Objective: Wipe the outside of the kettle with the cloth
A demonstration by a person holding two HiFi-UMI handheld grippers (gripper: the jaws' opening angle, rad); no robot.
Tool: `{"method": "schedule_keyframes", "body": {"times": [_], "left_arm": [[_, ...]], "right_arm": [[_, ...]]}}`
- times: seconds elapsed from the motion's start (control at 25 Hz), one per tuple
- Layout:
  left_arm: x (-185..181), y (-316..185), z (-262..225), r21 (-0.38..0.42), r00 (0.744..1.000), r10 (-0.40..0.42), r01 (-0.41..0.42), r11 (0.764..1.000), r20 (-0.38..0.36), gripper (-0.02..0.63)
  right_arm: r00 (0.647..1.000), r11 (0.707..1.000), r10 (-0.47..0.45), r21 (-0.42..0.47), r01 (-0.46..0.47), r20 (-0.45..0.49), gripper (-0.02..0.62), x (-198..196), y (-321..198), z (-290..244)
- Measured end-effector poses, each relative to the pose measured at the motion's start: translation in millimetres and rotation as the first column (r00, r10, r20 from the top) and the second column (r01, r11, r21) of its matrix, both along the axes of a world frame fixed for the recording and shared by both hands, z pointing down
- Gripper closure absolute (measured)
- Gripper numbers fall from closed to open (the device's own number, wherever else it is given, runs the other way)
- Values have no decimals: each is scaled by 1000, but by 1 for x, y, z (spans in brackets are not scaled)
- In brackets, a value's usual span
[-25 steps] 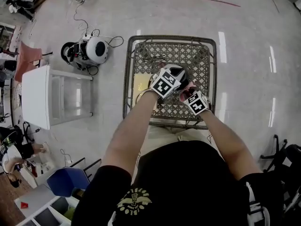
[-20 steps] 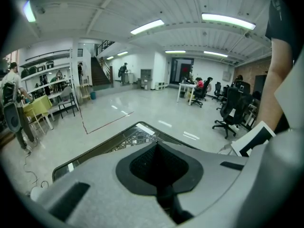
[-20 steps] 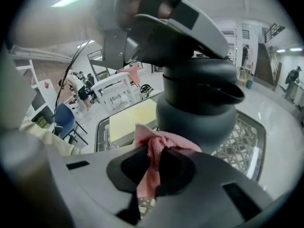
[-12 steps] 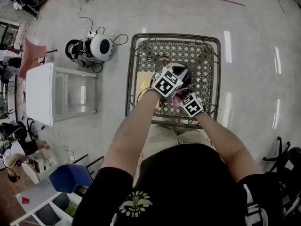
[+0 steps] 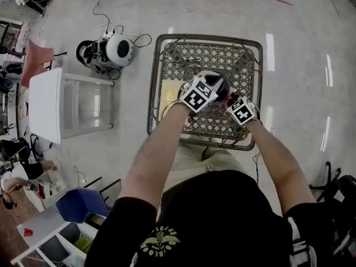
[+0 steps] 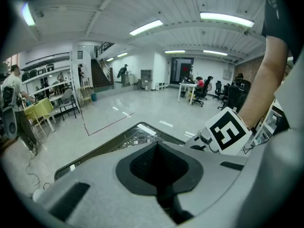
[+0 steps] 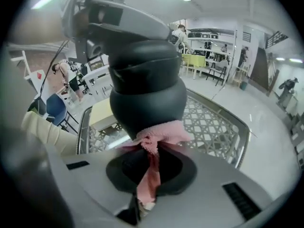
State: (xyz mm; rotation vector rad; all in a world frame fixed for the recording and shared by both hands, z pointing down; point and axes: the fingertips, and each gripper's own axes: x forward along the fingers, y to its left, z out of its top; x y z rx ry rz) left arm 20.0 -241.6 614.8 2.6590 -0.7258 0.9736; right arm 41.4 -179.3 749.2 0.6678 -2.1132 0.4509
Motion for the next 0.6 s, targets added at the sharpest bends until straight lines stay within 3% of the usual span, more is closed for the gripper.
{"method": "schedule_keyframes", "body": {"times": [0.28, 0.6], "left_arm": [[-1, 3, 1, 14, 1000, 1, -1, 1000, 0, 597], [-3, 0, 4, -3, 1000, 9, -9, 1000, -5, 597]], "right_arm": [[992, 995, -8, 94, 20, -122, 571, 15, -36, 11], [995, 999, -49, 16, 50, -86, 571, -12, 11, 22]]}}
